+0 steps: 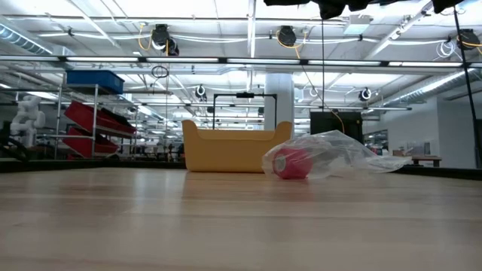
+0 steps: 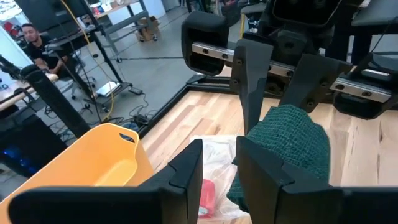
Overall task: Roll bandage
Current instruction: Roll the green bandage
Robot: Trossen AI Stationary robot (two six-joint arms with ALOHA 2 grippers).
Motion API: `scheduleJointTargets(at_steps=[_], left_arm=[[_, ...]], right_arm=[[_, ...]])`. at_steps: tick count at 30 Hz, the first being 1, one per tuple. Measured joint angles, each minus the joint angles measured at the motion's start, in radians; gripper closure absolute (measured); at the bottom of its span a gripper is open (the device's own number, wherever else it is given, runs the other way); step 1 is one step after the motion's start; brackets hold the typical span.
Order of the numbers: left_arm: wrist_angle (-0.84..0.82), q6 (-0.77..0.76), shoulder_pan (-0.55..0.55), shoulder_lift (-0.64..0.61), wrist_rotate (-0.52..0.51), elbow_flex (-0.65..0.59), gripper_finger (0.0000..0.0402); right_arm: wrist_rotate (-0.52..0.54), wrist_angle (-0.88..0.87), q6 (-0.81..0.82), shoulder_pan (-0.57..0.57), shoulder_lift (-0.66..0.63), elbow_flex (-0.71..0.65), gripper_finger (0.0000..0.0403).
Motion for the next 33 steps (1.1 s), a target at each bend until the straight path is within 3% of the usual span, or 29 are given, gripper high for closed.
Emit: scheduleJointTargets(at_steps=[5, 7, 12, 17, 22, 26, 33], left_arm=[[0.034, 0.054, -0.009, -0.031, 0.070, 0.001, 0.0298], [0.031, 0.097, -0.010, -0.043, 0.180, 0.001, 0.0298], [-0.002, 0.156, 0.038, -0.108, 0.610, 0.001, 0.0298], [-0.042, 0.070, 0.112, -0.162, 0.707, 0.001, 0.0298], [-0.051, -0.036, 0.175, -0.168, 0.941, 0.001, 0.0298], [-0.082, -0.122, 0.200, -0.161, 0.969, 0.001, 0.0298], [-0.117, -0.136, 0.215, -0.161, 0.998, 0.001, 0.0296]], right_arm=[[0.002, 0.000, -0.008, 0.000, 0.000, 0.000, 0.0369], [0.002, -0.001, -0.017, 0.003, 0.000, 0.000, 0.0369], [-0.023, -0.008, -0.087, 0.034, 0.000, 0.000, 0.0369], [-0.028, 0.001, -0.165, 0.075, 0.000, 0.000, 0.0369], [-0.018, 0.000, -0.228, 0.099, 0.000, 0.000, 0.0369], [-0.016, 0.000, -0.232, 0.100, 0.000, 0.000, 0.0369], [-0.015, -0.002, -0.232, 0.099, 0.000, 0.000, 0.0369]])
